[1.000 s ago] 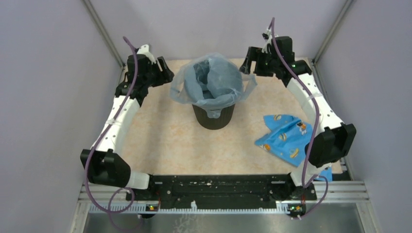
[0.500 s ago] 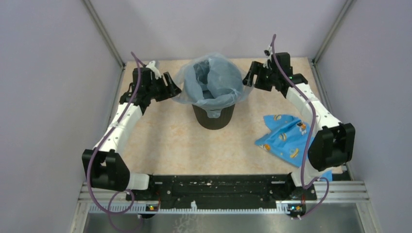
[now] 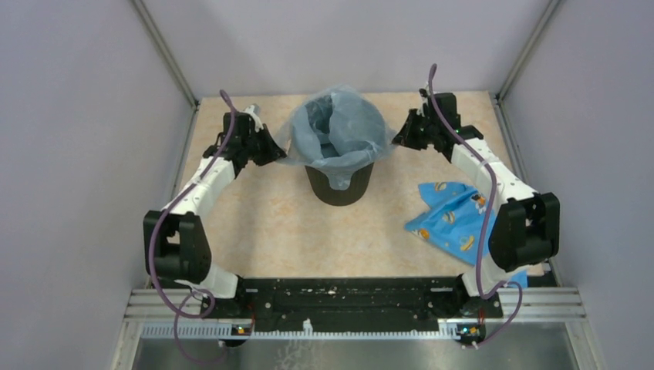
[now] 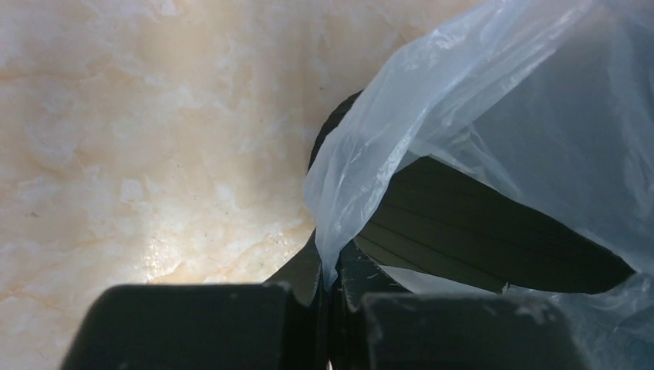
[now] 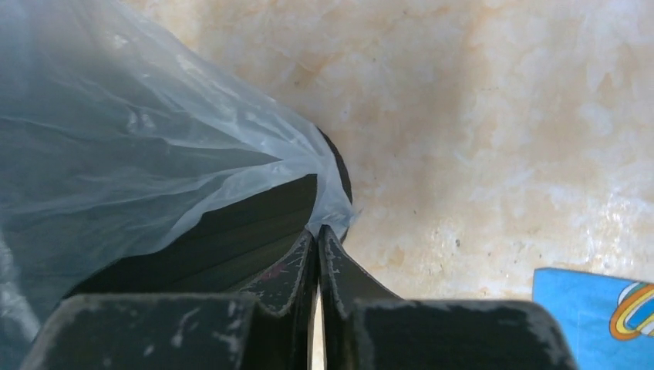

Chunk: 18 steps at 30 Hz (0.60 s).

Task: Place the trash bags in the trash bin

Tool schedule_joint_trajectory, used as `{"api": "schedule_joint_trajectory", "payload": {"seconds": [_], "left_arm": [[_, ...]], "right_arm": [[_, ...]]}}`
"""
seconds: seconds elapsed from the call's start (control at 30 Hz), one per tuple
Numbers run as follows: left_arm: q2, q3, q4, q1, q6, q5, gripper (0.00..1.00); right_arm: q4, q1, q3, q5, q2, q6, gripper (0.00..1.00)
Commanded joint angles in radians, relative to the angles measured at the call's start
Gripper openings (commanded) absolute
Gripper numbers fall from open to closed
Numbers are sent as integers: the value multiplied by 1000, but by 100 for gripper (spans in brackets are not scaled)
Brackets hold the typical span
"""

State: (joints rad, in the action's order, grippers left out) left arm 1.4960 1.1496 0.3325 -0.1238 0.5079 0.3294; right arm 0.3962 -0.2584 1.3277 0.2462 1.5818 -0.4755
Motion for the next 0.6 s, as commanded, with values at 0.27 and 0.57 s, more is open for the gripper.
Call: {"api": "schedule_joint_trajectory", "payload": {"seconds": [0.27, 0.57], "left_arm": [[148, -57, -89, -5, 45, -23, 0], [234, -73, -95, -26, 76, -100, 0]], "right_arm": [[-122, 4, -139, -138, 74, 3, 0], [-165, 3, -207, -279, 129, 0, 0]]}}
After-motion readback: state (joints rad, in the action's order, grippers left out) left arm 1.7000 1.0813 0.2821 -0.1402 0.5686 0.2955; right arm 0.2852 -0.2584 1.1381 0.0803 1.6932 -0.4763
